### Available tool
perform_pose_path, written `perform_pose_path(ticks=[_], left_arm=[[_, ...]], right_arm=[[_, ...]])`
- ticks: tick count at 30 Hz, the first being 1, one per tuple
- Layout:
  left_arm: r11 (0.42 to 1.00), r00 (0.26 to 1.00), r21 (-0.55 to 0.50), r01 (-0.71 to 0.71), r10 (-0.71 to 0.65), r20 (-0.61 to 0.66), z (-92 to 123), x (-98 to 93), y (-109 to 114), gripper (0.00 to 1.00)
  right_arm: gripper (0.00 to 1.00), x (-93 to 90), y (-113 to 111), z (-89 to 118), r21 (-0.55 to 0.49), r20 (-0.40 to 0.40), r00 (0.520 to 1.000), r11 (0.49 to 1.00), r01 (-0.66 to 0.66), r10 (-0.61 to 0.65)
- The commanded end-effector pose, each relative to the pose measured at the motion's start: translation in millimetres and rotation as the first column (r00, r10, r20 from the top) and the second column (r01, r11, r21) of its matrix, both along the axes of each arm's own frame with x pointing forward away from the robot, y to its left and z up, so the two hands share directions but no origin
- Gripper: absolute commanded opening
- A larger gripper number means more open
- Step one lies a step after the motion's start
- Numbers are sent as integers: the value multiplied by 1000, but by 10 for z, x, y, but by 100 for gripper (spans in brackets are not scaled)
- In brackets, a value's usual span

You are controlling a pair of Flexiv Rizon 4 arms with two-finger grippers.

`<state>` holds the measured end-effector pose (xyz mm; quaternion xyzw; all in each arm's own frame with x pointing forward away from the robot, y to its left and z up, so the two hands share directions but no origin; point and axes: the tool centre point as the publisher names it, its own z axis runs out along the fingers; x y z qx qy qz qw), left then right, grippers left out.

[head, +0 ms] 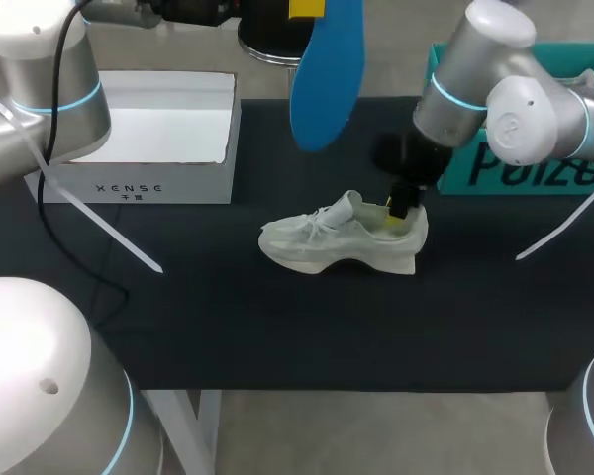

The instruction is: Take the shoe out of the shoebox, open the shoe tongue, remove and reinsert the insole, then place the shoe into the shoebox

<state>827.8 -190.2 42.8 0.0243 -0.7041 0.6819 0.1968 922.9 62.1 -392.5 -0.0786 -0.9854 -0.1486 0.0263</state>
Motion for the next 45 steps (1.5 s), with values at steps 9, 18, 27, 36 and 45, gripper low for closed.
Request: perform_pose_path(ticks=[9, 18, 27, 36, 45], left_arm=[[1000, 1000, 1, 1, -1, 0, 2, 7, -9, 0], [1000, 1000, 1, 1, -1, 0, 2, 7, -9, 0], [1000, 1000, 1, 1, -1, 0, 2, 7, -9, 0], [1000, 1000, 1, 1, -1, 0, 2, 7, -9, 0], [1000, 1000, 1, 1, -1, 0, 2, 7, -9, 0]], right_arm=[[0, -85, -145, 182, 12, 64, 997, 999, 35, -36], [0, -144, -357, 727, -24, 130, 990, 998, 59, -55], [0, -179, -491, 913, -88, 108, 994, 996, -4, 13], [0, -179, -491, 913, -88, 108, 994, 996, -4, 13], [0, -179, -491, 913, -88, 108, 994, 996, -4, 13]])
